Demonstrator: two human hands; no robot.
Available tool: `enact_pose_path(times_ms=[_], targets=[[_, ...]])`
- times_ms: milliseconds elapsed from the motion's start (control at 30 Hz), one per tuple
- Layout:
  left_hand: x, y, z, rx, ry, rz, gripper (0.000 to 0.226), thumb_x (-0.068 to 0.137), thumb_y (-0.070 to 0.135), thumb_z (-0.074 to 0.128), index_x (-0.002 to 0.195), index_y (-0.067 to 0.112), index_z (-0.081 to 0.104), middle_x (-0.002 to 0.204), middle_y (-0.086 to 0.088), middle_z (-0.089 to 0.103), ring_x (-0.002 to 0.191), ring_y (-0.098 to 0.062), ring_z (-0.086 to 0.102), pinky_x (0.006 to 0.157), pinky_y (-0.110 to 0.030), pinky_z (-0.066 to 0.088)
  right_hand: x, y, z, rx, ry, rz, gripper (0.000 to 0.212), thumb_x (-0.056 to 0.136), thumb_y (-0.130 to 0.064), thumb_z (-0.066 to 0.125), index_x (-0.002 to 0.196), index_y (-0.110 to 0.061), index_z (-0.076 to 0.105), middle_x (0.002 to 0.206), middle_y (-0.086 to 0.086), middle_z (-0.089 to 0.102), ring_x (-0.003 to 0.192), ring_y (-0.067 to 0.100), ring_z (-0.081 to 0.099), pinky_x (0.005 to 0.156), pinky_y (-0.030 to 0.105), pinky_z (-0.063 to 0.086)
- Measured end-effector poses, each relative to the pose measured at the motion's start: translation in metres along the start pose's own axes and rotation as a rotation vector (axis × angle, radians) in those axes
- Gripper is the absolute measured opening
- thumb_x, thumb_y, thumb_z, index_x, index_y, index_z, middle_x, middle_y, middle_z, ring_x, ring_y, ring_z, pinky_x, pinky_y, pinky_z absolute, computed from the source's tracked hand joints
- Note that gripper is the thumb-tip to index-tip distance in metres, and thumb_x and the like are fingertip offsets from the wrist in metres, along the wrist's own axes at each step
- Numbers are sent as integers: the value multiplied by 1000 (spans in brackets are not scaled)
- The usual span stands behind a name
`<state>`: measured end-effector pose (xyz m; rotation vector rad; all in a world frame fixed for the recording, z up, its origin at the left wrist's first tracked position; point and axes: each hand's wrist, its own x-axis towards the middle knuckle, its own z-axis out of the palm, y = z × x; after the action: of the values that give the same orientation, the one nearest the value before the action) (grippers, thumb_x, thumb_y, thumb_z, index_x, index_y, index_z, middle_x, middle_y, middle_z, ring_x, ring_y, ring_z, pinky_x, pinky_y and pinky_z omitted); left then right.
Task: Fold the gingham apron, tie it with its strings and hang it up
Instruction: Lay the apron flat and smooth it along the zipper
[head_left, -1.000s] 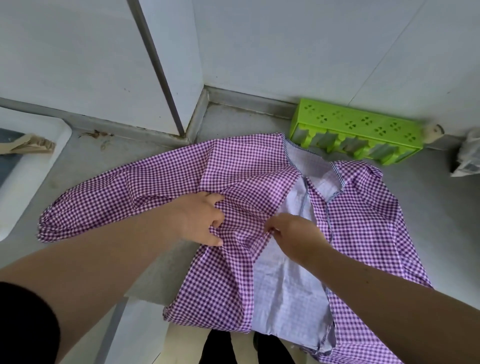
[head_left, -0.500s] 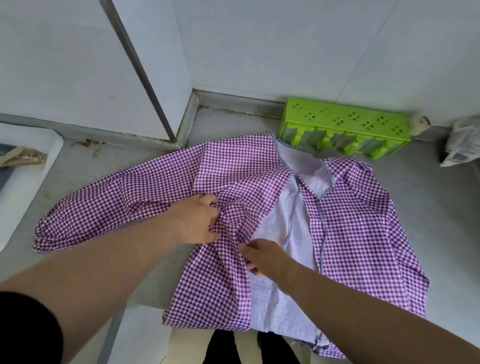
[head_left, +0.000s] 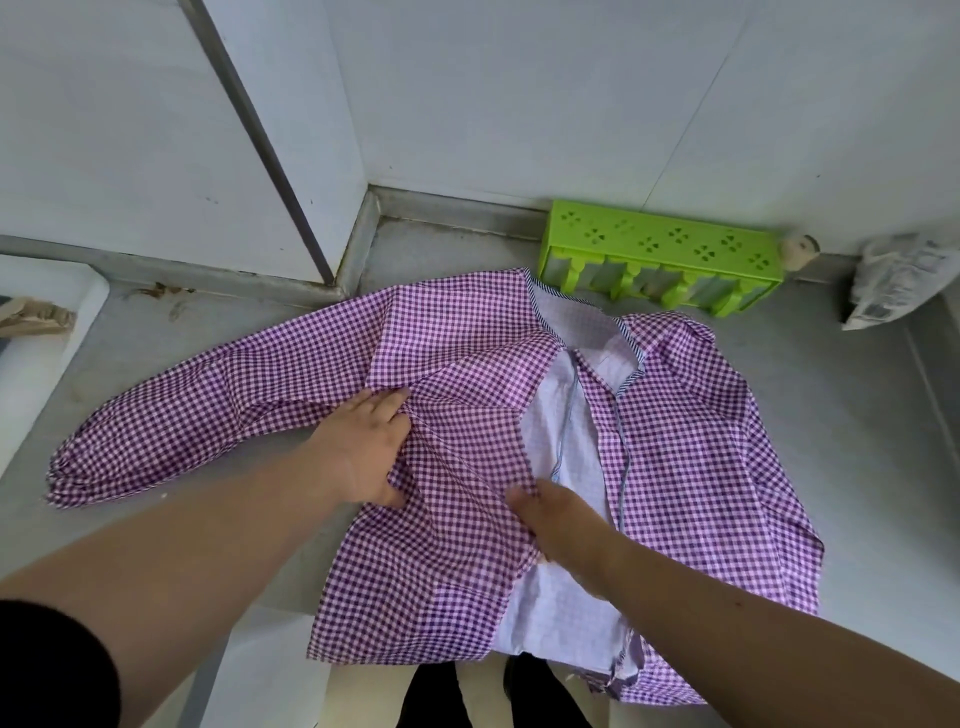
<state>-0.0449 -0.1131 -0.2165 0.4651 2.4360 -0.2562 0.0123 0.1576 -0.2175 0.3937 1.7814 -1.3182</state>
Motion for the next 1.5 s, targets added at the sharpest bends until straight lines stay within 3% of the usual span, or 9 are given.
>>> enact_pose_path(times_ms=[100,233,500,733,900,1033,1133,1300,1500], targets=[[-2,1,-4,12,-35,-3,117,69,81,73,159,24,25,174,-14,-16,161,-35,0,131,-49,4,-13,11,5,-148,-227,11,23,96,-51,64,108,-32,71,117,-14,73,116,11,64,115,46,42],[-4,5,-11,30,-84,-2,119,69,75,79,161,30,20,172,-16,-22,161,-37,-6,131,-49,2,-23,17,19,-51,-334,24,60,91,-62,59,142,-32,54,146,-12,57,137,14,49,121,44,32],[-3,9,-17,106,-166,22,125,68,68,85,163,31,12,170,-18,-27,160,-38,-6,130,-48,8,-28,24,16,-490,-407,14,41,103,-38,54,143,-27,53,142,-6,61,130,20,56,119,44,36],[-4,7,-13,175,-129,67,123,68,68,83,160,23,16,173,-15,-20,160,-36,5,130,-46,10,-38,17,-15,-993,-616,87,31,107,-23,50,135,-10,48,124,3,73,83,13,75,74,31,58],[-4,9,-11,94,-10,158,99,73,80,67,148,21,42,174,-6,8,156,-31,19,128,-47,21,-33,6,-20,-987,-244,18,62,93,-60,58,148,-35,45,152,-5,52,137,23,52,113,43,41],[-4,9,-6,77,32,229,65,80,72,68,127,27,58,175,-3,8,160,-30,9,130,-50,11,-2,2,-17,-475,177,7,47,90,-64,62,117,-25,61,102,-10,70,90,11,68,70,29,52],[-7,11,-3,61,126,218,64,81,69,68,131,31,57,174,-3,10,160,-29,7,131,-49,6,13,-1,-14,-220,305,60,36,94,-52,61,112,-20,62,93,-3,70,80,16,67,69,34,57],[-6,4,-3,-249,159,-96,98,72,73,77,147,28,33,170,-4,6,159,-29,11,128,-49,24,7,-2,-34,-414,370,24,22,91,-37,53,75,-22,52,68,-3,59,58,17,53,52,28,39],[2,-10,14,-354,-54,-211,127,74,72,77,165,30,-2,174,-1,-13,162,-27,0,129,-51,20,7,0,-58,-783,393,18,27,85,-48,52,87,-22,56,81,-6,64,73,16,64,61,31,51]])
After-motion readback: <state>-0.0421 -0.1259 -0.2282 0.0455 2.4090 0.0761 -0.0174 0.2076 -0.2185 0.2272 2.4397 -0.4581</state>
